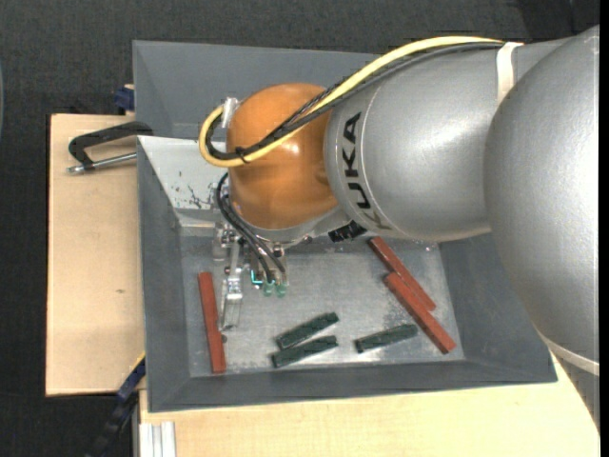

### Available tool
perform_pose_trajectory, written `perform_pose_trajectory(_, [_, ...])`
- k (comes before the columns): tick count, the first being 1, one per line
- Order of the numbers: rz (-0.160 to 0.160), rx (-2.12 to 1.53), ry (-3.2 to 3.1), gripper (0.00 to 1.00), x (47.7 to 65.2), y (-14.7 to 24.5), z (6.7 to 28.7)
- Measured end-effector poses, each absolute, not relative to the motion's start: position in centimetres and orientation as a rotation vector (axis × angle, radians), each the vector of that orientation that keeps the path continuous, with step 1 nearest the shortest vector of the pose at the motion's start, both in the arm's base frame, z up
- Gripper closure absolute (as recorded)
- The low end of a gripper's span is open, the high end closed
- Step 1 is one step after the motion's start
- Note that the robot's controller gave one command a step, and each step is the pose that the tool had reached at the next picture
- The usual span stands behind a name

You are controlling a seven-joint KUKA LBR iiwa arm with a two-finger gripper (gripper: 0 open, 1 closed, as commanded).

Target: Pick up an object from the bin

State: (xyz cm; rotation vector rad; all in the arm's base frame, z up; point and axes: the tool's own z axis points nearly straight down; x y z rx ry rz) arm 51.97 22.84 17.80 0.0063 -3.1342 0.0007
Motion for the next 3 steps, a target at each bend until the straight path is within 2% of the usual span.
perform_pose_trajectory(1, [-0.003, 0.001, -3.142, 0.0, 52.2, 22.7, 18.3])
perform_pose_trajectory(2, [-0.006, 0.05, -3.148, 0.0, 52.2, 18.9, 12.7])
perform_pose_trajectory(3, [0.005, 0.252, -3.129, 0.0, 52.5, 17.6, 9.5])
